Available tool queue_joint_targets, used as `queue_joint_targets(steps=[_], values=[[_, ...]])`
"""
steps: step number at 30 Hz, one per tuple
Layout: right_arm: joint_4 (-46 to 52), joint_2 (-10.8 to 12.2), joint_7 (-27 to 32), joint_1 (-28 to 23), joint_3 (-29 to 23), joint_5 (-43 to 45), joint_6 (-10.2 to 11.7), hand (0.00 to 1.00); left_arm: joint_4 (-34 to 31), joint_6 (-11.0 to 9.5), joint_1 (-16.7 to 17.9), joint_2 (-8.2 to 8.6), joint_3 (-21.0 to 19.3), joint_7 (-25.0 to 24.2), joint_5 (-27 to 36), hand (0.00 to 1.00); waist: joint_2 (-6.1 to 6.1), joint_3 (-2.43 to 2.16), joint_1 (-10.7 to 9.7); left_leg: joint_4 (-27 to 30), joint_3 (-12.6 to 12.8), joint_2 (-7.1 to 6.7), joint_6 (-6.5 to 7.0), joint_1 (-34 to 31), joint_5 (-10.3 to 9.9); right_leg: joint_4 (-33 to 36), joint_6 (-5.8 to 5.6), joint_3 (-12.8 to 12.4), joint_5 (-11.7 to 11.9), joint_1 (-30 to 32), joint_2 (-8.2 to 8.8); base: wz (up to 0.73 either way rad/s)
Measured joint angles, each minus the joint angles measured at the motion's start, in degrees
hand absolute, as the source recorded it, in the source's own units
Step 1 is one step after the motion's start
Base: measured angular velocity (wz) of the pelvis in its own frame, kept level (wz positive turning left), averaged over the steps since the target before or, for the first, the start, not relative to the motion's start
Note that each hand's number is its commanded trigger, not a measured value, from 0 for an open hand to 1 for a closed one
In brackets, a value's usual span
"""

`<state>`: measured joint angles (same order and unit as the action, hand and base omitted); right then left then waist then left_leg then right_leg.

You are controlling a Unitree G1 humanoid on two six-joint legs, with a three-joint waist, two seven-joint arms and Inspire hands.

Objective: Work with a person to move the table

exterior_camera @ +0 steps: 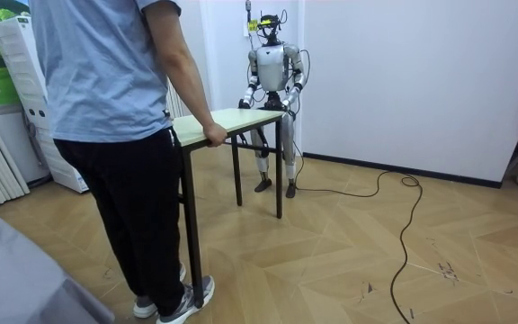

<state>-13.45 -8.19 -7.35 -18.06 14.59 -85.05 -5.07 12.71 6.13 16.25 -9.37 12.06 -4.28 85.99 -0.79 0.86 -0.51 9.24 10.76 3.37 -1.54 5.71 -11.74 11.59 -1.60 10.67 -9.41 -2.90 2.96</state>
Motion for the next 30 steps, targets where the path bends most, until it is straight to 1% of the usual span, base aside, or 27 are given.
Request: queue_joint_targets(steps=[3, 4, 6, 9, 11, 14, 17, 20, 23, 26, 27, 30], values=[[-0.7, 0.2, 0.3, 0.0, 0.0, 0.1, 0.0, 1.0, 0.4, 0.4, 0.1, 0.04, 0.0, 0.3, -0.3, 1.0, 0.39, 0.24, 0.4, 0.0, -0.1, -0.01, 0.0, 0.1, 0.0, 0.0, 0.0, 0.0, 0.0, 0.0, 0.02, 0.0], [-1.2, 0.4, 0.4, 0.0, 0.0, 0.4, 0.4, 1.0, 0.6, 0.7, 0.1, 0.1, 0.0, 0.3, -0.7, 1.0, 0.47, 0.29, 0.6, 0.0, -0.1, -0.02, 0.0, 0.1, 0.0, 0.0, 0.0, 0.0, 0.0, 0.0, 0.03, 0.0], [-1.2, 0.6, 0.4, 0.0, 0.0, 0.8, 1.5, 1.0, 0.6, 0.9, -0.1, 0.28, 0.3, 0.3, -1.1, 1.0, 0.45, 0.28, 0.8, 0.0, -0.1, -0.09, 0.0, 0.2, 0.0, 0.0, 0.0, -0.1, 0.0, -0.1, 0.09, -0.02], [-1.2, 1.0, 0.4, 0.2, -0.1, 1.2, 1.6, 1.0, 0.9, 0.4, -0.1, 0.92, 0.0, 0.3, -2.2, 1.0, 0.39, 0.28, 0.8, -0.1, 0.0, -0.07, 0.0, 0.8, 0.0, 0.0, 0.0, -0.2, 0.0, -0.6, 0.05, -0.03], [-1.2, 1.0, 0.5, 0.2, -0.3, 1.5, 1.7, 1.0, 1.7, 0.4, -0.6, 1.4, 0.0, 0.3, -2.4, 1.0, 0.19, 0.17, 0.8, -0.1, 0.1, -0.08, 0.0, 0.9, 0.0, 0.0, -0.01, -0.2, 0.0, -0.7, 0.06, 0.0], [-1.2, 1.0, 1.0, 0.3, -0.5, 2.0, 1.9, 1.0, 2.5, 0.4, -0.8, 1.92, 0.0, 0.3, -2.7, 1.0, -0.28, -0.19, 0.8, -0.6, 0.1, -0.15, -0.02, 0.9, 0.0, -0.1, 0.08, 0.0, -0.3, -0.8, 0.08, 0.0], [-1.2, 0.9, 0.9, 0.1, -0.5, 2.2, 1.9, 1.0, 2.7, 0.4, -0.6, 1.92, 0.0, 0.0, -3.0, 1.0, -0.36, -0.25, 0.8, -0.5, 0.0, -0.12, -0.03, 0.8, 0.0, 0.0, 0.34, 0.2, -0.6, -0.8, 0.09, 0.0], [-1.2, 0.8, 0.9, 0.0, -0.5, 2.3, 2.0, 1.0, 2.9, 0.1, -0.4, 2.22, 0.0, -0.7, -4.0, 1.0, -0.38, -0.33, 0.8, -0.4, 0.0, -0.13, -0.04, 0.8, 0.0, 0.0, 0.35, 0.3, -0.7, -0.7, 0.11, 0.0], [-1.2, 1.2, 0.8, 0.0, -0.5, 2.4, 2.0, 1.0, 2.9, -0.4, -0.4, 2.31, -0.3, -1.1, -5.2, 1.0, -0.32, -0.66, 0.9, -0.1, 0.0, -0.16, -0.02, 0.4, 0.0, 0.0, 0.35, 0.2, -0.7, -0.2, 0.16, 0.0], [-1.2, 1.5, 0.1, -0.6, -0.2, 2.6, 1.9, 1.0, 2.9, -1.0, 0.6, 2.7, -0.8, -1.8, -6.4, 1.0, -0.22, -0.71, 1.0, -0.1, 0.0, -0.14, -0.03, 0.7, 0.0, 0.0, 0.35, 0.3, -0.6, -0.5, 0.16, 0.0], [-1.2, 1.5, -0.2, -0.9, -0.2, 2.6, 1.9, 1.0, 2.9, -1.3, 1.1, 3.07, -0.7, -2.1, -6.9, 1.0, -0.14, -0.72, 1.1, -0.1, 0.0, -0.14, -0.03, 0.8, 0.0, 0.0, 0.35, 0.3, -0.7, -0.6, 0.16, 0.0], [-1.2, 1.4, -0.4, -0.7, -0.4, 2.9, 2.0, 1.0, 2.5, -1.5, 1.6, 3.58, -0.7, -2.7, -7.0, 1.0, -0.04, -0.67, 1.2, -0.1, 0.0, -0.14, -0.03, 0.5, 0.0, 0.0, 0.35, 0.3, -0.7, -0.4, 0.16, 0.0]])
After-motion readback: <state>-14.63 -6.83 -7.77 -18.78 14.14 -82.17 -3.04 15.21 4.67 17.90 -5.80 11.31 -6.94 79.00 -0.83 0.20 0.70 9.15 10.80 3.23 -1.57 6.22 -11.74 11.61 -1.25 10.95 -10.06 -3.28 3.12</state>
